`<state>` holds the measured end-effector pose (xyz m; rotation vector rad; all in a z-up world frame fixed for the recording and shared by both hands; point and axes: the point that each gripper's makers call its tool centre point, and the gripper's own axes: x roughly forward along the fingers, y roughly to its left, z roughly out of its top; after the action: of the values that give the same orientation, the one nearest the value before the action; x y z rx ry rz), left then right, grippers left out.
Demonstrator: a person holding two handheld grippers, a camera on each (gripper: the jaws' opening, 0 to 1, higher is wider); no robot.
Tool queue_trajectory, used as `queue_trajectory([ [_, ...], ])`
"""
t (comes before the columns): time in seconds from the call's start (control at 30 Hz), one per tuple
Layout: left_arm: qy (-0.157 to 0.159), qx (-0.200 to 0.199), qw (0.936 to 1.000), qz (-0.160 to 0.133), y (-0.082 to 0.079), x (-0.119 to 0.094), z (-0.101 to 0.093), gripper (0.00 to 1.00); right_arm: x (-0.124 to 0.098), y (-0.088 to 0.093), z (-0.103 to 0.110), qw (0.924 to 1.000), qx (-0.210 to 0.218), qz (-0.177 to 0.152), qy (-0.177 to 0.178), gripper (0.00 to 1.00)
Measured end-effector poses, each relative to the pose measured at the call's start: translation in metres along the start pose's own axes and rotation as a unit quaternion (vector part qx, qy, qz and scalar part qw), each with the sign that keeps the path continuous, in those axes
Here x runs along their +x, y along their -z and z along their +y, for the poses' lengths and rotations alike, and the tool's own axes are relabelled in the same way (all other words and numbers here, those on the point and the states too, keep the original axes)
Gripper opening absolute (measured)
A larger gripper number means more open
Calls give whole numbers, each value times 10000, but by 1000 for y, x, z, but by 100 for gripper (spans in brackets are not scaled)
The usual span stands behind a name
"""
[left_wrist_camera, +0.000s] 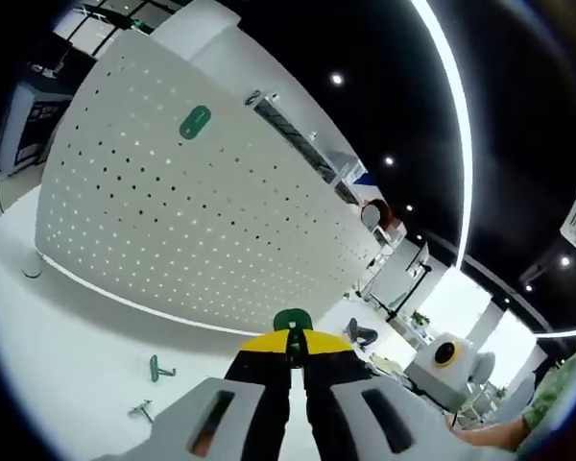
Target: Insert the hook assembly into the mounting plate slot until the hook locks in place.
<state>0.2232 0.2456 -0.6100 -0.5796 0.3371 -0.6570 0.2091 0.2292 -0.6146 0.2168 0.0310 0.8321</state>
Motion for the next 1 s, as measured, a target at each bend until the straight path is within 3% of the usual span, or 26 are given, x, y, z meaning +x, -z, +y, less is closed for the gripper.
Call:
queue_trajectory([
  [0.17, -135, 537, 9985, 17, -3, -1, -1, 3, 0, 1, 1, 10000, 17, 31, -5, 0],
  [0.4, -337, 1391, 9897, 49, -7, -3, -4, 3, 1, 1, 2, 10000, -11, 52, -15, 0],
  [0.7, -537, 2402, 9692, 74, -10, -5, -10, 3, 2, 1, 5, 10000, -28, 70, -48, 0],
  [1.0, -666, 3050, 9500, 44, -15, -6, -14, 3, 6, 1, 7, 9999, -62, 117, -74, 0],
])
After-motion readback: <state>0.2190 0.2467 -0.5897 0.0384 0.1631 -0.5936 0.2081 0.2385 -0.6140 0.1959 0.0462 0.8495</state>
